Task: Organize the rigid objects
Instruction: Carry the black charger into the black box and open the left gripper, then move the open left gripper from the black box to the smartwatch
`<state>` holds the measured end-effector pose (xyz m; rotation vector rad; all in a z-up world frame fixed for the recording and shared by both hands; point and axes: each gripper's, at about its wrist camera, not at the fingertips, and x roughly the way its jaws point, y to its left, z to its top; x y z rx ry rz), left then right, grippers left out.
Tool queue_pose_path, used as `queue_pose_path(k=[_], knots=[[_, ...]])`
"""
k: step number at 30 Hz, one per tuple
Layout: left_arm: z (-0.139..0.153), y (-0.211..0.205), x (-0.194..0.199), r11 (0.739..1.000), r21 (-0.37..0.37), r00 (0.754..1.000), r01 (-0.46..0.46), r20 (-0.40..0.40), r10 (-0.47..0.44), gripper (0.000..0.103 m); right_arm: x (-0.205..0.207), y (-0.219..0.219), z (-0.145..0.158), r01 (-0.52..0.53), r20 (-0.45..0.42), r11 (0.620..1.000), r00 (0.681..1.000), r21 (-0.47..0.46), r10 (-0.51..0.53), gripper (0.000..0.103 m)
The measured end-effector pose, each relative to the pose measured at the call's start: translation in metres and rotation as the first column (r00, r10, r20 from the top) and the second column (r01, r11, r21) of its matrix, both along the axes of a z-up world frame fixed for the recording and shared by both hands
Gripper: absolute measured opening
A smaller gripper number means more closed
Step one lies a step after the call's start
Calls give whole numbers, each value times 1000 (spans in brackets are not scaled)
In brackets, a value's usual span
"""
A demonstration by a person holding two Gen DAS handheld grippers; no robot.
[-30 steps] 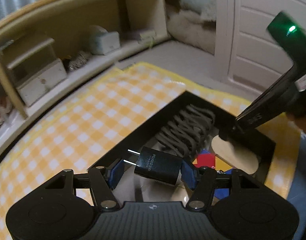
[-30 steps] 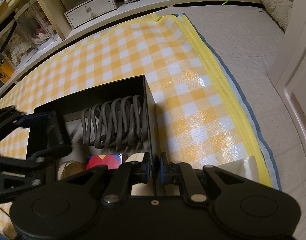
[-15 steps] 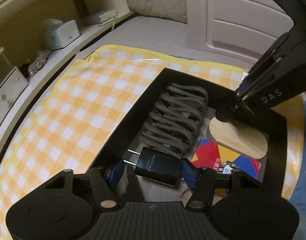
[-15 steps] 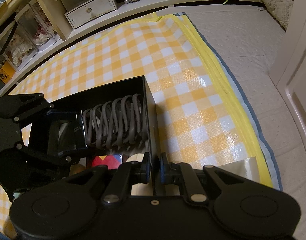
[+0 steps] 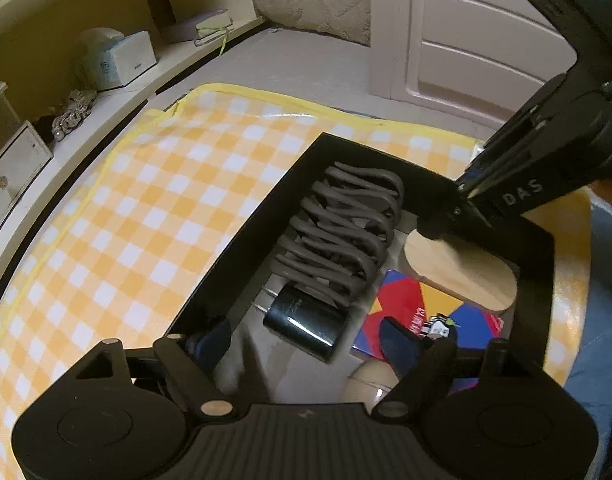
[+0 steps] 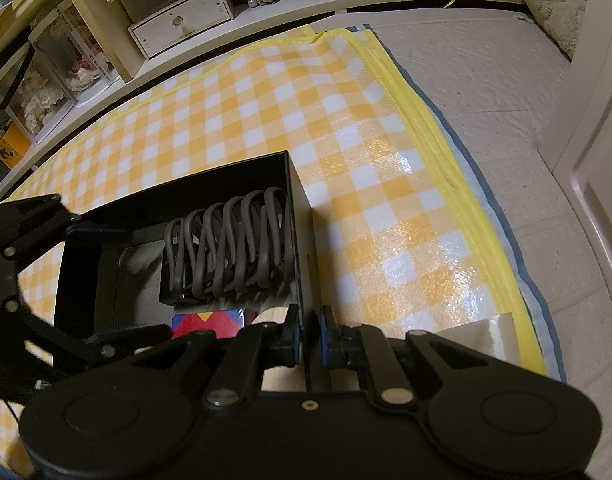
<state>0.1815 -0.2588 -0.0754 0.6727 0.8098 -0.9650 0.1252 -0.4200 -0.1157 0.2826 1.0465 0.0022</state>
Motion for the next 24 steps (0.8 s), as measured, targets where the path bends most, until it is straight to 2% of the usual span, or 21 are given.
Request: queue_pose_path(k=[7,8,9,17,24], knots=[[15,9,-11,995,-19,995,-95,-40,94,87,0,-1,0,2,-1,1000,1000,4,-2,10],[17,11,-13,994,-23,993,-110,-45,109,90,1,-1,0,2,-1,1000,1000,3,-2,10],[20,12,-15,991,-30,990,-132,-53,130,94,1,-1,0,2,-1,1000,1000,3,-2,10],[41,22,-32,966,-77,967,-247,-86,241,103,1,-1,-1,2,0,1000,1000,3,-2,10],[55,28,-49,941,-108,946,-321,-90,312,103,1,-1,-2,3,-1,1000,1000,3,-3,10]])
